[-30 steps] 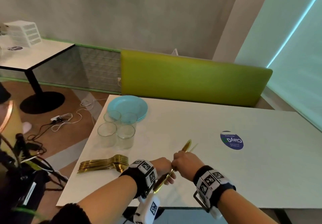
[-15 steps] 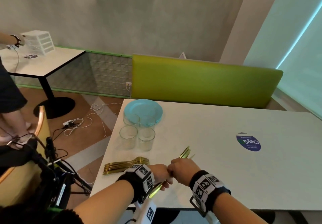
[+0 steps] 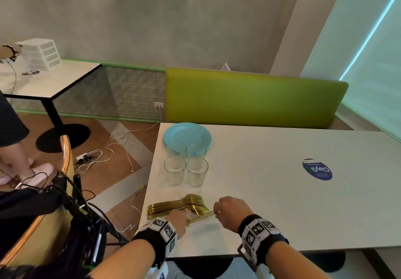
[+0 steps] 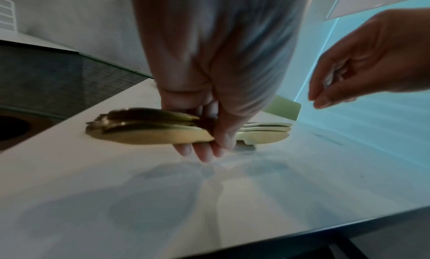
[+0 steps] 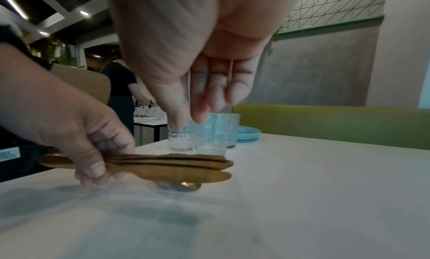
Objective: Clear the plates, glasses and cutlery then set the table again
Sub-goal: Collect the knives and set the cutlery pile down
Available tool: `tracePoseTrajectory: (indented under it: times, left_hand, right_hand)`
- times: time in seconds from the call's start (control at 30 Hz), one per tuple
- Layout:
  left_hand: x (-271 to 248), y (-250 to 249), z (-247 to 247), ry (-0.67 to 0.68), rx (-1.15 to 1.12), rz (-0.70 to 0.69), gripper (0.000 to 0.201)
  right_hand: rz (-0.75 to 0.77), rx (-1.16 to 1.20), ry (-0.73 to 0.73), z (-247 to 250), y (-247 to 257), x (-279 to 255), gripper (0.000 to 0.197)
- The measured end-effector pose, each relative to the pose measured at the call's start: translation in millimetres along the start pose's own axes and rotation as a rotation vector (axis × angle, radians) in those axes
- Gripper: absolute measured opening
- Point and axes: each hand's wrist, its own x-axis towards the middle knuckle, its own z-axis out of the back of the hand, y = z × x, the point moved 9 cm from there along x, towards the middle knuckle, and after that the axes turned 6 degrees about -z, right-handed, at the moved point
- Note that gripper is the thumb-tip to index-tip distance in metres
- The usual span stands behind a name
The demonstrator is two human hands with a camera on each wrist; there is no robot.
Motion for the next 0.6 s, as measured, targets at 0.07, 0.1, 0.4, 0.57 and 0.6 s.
tracePoseTrajectory:
  times: [0.07,0.1,0.4,0.57,0.6]
  left_hand:
    - [2.0,9.7,0.4,0.002,0.009,-0.011,0.06]
    - [2.9,12.7,0.7,0.008,0.055,-0.015,0.061]
    - [-4.6,18.7,10.6,-0.134,0.181,0.091,0.034]
    - [-10.8,13.5,11.8,-0.09,0.267,0.109,0.036]
    - [-11.7,13.6,11.4,-0.078,0.279,0.104,0.036]
  right_hand:
    - [-0.04,0.023,-0.007,-0.7,-9.1,-0.4,0.03]
    - [-0.057,0.03,-0.008,-1.4,-12.9,-0.6,0.03]
    - [-0.144,0.098,0.013,-5.2,-32.4,-2.0,0.03]
    - [-0.173,0.108,0.026,-9.5,-38.1,-6.2,0.029]
    - [-0.18,0.107,0.025,-10.0,-39.3,-6.9,0.03]
